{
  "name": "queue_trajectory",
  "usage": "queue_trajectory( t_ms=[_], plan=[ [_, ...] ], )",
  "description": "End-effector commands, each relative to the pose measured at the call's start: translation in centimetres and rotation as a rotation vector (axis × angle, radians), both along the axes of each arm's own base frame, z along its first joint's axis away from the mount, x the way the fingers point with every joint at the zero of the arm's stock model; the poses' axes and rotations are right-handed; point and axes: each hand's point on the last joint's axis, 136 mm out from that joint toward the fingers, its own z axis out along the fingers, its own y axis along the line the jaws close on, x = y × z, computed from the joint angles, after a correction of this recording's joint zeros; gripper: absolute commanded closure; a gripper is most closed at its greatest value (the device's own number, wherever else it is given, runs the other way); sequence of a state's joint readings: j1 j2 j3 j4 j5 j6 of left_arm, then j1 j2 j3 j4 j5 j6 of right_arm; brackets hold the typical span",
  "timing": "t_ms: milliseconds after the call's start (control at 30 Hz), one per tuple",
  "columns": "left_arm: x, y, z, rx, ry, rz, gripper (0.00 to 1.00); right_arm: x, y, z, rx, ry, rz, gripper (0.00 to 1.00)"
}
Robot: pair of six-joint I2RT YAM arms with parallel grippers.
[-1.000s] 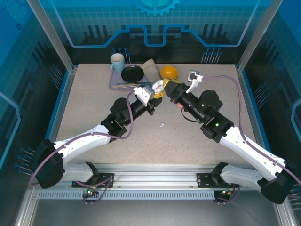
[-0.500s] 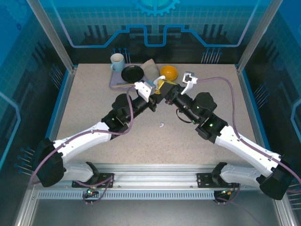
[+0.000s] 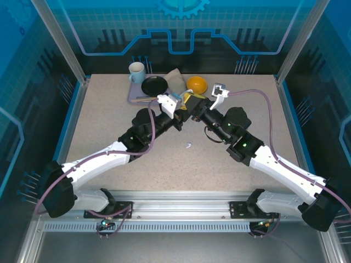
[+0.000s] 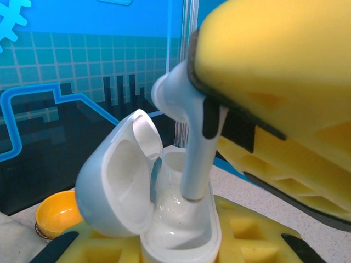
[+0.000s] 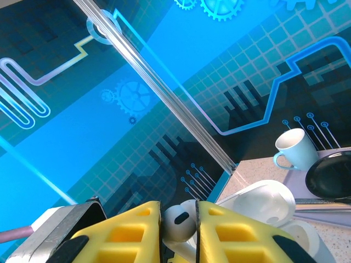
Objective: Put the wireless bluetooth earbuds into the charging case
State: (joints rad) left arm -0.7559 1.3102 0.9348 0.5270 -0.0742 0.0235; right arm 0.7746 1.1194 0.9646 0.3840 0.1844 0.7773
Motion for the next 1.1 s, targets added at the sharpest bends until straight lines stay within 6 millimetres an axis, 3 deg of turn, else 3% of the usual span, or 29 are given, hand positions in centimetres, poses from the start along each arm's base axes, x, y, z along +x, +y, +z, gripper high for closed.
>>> queue_trajectory(
  t_ms=[0,467,1067],
  plan=[
    [-0.4,-0.4,2.5,-0.057,-0.024,-0.023,1.00,0.1,0.0,0.0,0.000,-0.023,-0.024,0.81],
    [-0.8,-0.1,3.2,-0.069,-0.036,-0.031,1.00,0.6,0.4,-1.4,-0.030,0.005,-0.027,0.81],
    [-0.5,-0.2,3.1,-0.054,-0.040,-0.019,1.00,-0.5,-0.5,-1.9,-0.043,0.017,-0.021,0.82]
  ],
)
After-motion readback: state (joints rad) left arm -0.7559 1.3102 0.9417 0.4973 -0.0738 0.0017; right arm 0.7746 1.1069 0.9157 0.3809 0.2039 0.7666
